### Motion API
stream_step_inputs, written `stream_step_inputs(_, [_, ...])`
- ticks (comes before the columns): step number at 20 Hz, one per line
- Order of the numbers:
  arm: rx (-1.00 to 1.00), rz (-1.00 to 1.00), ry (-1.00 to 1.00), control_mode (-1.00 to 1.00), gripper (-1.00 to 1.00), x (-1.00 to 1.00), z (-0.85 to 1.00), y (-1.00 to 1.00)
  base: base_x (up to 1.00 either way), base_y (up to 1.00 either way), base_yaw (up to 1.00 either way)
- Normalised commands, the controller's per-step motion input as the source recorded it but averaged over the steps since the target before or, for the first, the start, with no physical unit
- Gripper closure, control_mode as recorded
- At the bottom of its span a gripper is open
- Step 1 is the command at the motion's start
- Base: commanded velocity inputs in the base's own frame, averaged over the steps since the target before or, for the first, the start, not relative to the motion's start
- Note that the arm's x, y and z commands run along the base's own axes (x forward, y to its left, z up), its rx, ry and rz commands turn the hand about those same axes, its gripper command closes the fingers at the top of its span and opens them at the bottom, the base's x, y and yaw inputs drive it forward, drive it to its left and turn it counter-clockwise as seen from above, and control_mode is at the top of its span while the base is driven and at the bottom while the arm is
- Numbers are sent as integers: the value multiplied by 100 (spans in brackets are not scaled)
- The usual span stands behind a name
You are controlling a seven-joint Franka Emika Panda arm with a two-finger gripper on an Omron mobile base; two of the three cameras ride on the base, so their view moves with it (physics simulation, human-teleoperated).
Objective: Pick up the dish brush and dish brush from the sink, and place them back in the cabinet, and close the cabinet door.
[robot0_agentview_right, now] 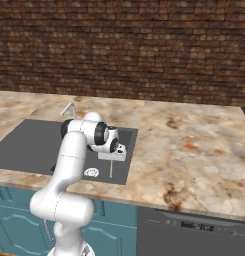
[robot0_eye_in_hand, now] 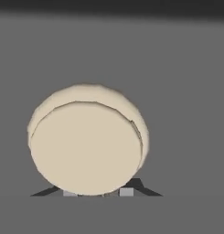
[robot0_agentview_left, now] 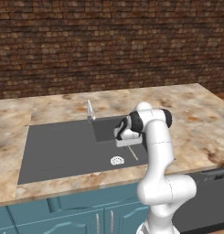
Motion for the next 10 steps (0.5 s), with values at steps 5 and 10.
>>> stream_step_inputs(5, [0,0,3,-100,100,0,-17,0,0,0,0])
stream_step_inputs(10, [0,0,3,-100,100,5,-19,0,0,0,0])
